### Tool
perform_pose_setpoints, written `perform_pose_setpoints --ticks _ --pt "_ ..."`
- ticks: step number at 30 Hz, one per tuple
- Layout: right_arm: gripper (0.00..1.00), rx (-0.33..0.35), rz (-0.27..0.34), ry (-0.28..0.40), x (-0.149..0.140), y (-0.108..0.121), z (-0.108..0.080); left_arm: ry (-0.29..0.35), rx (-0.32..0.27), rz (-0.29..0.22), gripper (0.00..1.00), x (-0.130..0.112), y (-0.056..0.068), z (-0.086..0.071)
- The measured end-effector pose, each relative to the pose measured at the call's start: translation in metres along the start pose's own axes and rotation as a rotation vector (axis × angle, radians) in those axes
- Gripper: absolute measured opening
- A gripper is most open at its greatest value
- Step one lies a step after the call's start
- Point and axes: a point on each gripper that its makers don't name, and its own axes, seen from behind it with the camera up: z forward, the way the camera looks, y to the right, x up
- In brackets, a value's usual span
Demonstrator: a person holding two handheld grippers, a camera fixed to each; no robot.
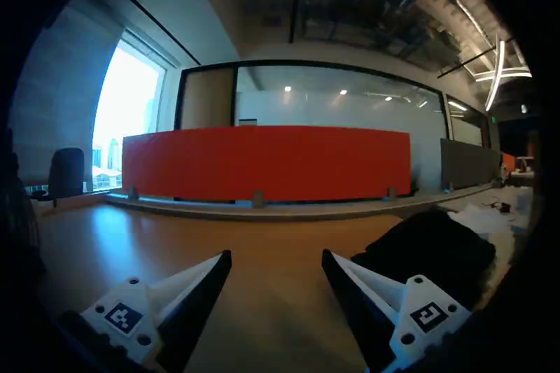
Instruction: Fold towel
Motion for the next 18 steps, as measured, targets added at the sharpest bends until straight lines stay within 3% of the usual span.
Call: perform_pose_setpoints --ticks 18 --pt "1.0 0.0 0.001 0.0 -0.001 -0.0005 0.0004 -0.001 0.0 0.0 0.99 0.0033 -0.0006 -0.001"
